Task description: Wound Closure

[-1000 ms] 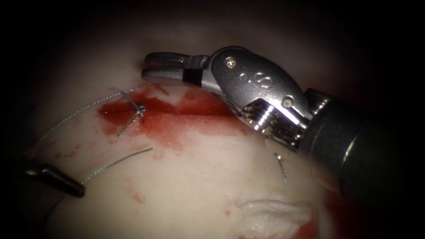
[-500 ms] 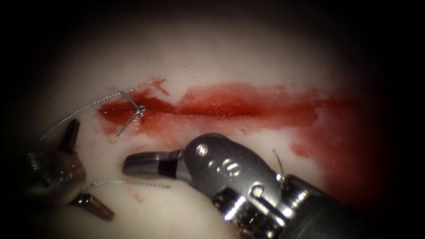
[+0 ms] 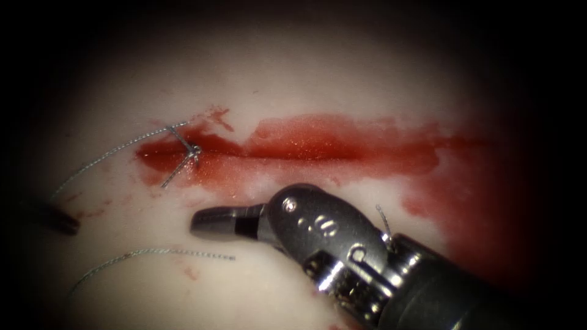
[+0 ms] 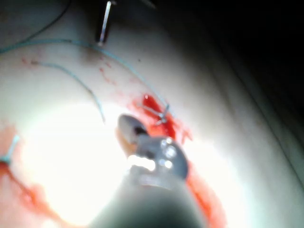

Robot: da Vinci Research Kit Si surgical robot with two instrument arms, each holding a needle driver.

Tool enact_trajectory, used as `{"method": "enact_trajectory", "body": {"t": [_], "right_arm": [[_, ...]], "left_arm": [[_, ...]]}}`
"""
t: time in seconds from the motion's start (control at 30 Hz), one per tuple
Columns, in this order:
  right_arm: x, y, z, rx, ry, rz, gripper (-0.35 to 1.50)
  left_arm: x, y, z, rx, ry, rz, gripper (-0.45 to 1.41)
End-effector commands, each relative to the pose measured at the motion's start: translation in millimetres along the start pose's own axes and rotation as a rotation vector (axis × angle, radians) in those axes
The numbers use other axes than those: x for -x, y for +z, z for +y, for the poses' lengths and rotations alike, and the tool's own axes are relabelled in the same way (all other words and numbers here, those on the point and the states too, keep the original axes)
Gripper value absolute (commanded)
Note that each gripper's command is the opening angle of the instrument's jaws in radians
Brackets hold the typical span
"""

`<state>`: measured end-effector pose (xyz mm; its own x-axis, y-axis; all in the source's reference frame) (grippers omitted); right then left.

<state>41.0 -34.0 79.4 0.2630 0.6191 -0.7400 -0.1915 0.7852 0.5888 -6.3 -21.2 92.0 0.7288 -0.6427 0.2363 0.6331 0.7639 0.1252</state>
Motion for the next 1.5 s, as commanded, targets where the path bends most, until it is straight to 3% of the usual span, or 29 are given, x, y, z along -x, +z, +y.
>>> {"method": "enact_trajectory", "body": {"t": [0.03, 0.13, 0.17, 0.2, 0.3, 0.37, 0.43, 0.47, 0.57, 0.7, 0.87, 0.97, 1.07, 1.17, 1.23, 1.3, 1.4, 1.5], "right_arm": [[-1.8, 0.4, 0.9, 0.014, 0.013, 0.040, 0.09], [-2.8, 0.1, 1.3, 0.019, 0.031, 0.059, 0.14], [-3.2, -0.1, 1.4, 0.022, 0.038, 0.061, 0.17], [-3.4, -0.2, 1.5, 0.022, 0.039, 0.061, 0.19], [-3.4, -0.2, 1.4, 0.021, 0.040, 0.061, 0.19], [-3.4, -0.2, 1.3, 0.021, 0.040, 0.061, 0.20], [-3.5, -0.2, 1.2, 0.022, 0.041, 0.061, 0.20], [-3.5, -0.2, 1.1, 0.022, 0.041, 0.061, 0.20], [-3.7, -0.1, 1.0, 0.022, 0.043, 0.061, 0.17], [-4.2, -0.2, 1.0, 0.024, 0.050, 0.063, 0.20], [-4.7, -0.3, 0.9, 0.024, 0.058, 0.070, 0.24], [-4.6, 0.1, 0.6, 0.025, 0.056, 0.069, 0.57], [-4.1, 0.7, 0.6, 0.034, 0.067, 0.070, 0.71], [-3.7, 1.1, 1.3, 0.043, 0.081, 0.072, 1.01], [-3.9, 1.2, 2.4, 0.046, 0.247, 0.101, 1.06], [-4.1, 1.3, 3.1, 0.035, 0.359, 0.141, 0.96], [-4.0, 1.0, 3.8, 0.038, 0.588, 0.226, 1.14], [-3.6, 0.5, 4.0, 0.046, 0.756, 0.276, 1.18]], "left_arm": [[0.4, 0.9, 0.5, -0.001, -0.020, 0.020, 1.28], [-0.4, 2.0, 0.3, -0.005, -0.088, 0.035, 1.18], [-0.6, 2.3, 0.3, -0.023, -0.138, 0.045, 0.99], [-0.6, 2.4, 0.3, -0.027, -0.163, 0.054, 0.94], [-1.0, 2.7, 0.0, -0.051, -0.213, 0.092, 0.91], [-1.4, 2.8, -0.1, -0.079, -0.240, 0.110, 0.49], [-1.7, 2.6, 0.0, -0.095, -0.305, 0.149, -0.25], [-1.8, 2.5, 0.1, -0.097, -0.327, 0.167, -0.45], [-1.5, 2.1, 0.3, -0.149, -0.411, 0.204, -0.45], [-0.6, 1.9, 0.5, -0.160, -0.416, 0.206, -0.45], [2.3, 1.7, 0.7, -0.160, -0.446, 0.109, -0.45], [5.5, 1.6, 0.9, -0.196, -0.462, 0.013, -0.45], [10.6, 2.2, 0.9, -0.268, -0.446, -0.084, -0.45], [14.0, 2.9, 0.8, -0.330, -0.439, -0.147, -0.45], [17.4, 4.1, 0.9, -0.472, -0.429, -0.305, -0.45], [17.9, 4.8, 0.8, -0.548, -0.438, -0.407, -0.45], [17.2, 5.4, 0.8, -0.652, -0.445, -0.487, -0.45], [16.3, 6.2, 1.1, -0.740, -0.450, -0.547, -0.45]]}}
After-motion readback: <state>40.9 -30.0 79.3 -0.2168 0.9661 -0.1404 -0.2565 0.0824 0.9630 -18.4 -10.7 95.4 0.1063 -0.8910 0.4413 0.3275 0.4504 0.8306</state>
